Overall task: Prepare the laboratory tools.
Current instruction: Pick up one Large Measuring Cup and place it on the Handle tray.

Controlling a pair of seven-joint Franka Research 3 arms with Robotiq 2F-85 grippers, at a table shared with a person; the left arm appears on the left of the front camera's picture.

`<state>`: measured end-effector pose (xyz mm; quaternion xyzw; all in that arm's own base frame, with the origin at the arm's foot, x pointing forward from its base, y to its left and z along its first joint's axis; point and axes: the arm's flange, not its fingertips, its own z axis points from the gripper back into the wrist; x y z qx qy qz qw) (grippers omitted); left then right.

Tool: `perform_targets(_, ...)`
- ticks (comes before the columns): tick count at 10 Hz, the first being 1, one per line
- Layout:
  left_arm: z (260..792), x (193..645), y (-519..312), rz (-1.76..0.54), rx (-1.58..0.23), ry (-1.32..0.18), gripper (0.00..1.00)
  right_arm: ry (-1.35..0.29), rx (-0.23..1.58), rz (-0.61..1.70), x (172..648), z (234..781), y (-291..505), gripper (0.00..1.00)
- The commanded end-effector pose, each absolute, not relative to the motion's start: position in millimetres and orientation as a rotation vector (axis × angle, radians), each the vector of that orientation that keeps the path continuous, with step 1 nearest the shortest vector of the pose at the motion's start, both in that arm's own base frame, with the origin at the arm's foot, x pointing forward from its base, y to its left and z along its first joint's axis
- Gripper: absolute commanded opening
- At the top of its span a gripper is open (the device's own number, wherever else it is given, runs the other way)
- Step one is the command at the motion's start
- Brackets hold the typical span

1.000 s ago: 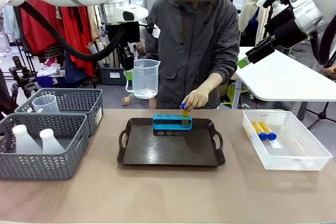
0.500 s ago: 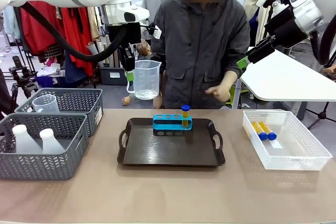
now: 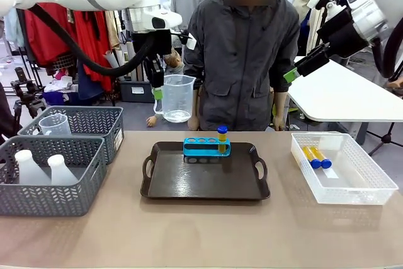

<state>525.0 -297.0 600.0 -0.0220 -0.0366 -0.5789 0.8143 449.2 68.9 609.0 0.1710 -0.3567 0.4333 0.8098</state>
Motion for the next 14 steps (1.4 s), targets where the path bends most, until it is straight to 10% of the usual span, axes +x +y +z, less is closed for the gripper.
perform_targets(1,582,529,-337,-1.269,-0.005,-0.065,0.00,-0.777,0.398,0.918,450,611,69,1.00)
perform_targets(14,434,564,-479,-1.736,-0.072,-0.079,0.00,-0.777,0.398,0.918,450,611,69,1.00)
